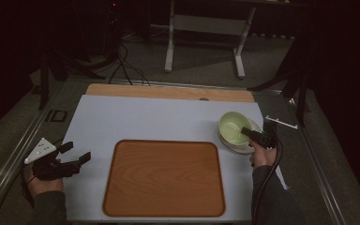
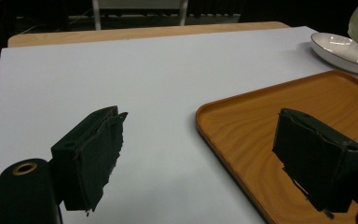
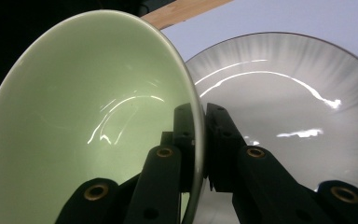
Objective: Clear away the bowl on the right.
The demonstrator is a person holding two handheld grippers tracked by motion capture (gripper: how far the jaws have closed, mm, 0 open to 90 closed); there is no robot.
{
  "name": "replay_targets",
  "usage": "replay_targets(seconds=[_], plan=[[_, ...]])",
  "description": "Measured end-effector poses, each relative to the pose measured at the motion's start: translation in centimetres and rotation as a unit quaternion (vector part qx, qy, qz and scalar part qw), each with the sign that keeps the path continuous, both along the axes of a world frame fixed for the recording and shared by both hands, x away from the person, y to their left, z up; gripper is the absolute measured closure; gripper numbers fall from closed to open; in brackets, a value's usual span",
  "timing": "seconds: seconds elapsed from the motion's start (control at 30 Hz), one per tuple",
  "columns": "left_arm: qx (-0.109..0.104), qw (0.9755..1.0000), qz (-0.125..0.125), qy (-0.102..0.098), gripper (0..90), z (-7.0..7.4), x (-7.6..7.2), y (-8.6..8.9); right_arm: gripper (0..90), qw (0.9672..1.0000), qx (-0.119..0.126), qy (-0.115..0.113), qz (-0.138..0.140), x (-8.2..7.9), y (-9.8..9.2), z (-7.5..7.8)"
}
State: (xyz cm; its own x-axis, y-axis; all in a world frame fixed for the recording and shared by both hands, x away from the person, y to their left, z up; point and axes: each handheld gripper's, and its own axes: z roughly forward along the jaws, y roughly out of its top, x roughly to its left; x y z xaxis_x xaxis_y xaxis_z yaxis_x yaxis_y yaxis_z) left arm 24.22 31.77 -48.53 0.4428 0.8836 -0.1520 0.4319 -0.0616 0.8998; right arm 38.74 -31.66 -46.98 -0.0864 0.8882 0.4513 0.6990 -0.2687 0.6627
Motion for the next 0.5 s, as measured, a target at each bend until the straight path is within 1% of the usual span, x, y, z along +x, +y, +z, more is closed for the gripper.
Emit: replay_targets(seconds=[0.2,0.5], plan=[[-0.001,1.0,0.0,-0.001,15.6,0.0,0.0,0.0,83.5,0.9997,-0.004,-0.005,0.022,-0.1,1.1,0.3],[-0.001,1.0,0.0,-0.001,15.7,0.0,0.0,0.0,83.5,0.9989,0.001,-0.011,0.045,-0.5,2.6,0.8]])
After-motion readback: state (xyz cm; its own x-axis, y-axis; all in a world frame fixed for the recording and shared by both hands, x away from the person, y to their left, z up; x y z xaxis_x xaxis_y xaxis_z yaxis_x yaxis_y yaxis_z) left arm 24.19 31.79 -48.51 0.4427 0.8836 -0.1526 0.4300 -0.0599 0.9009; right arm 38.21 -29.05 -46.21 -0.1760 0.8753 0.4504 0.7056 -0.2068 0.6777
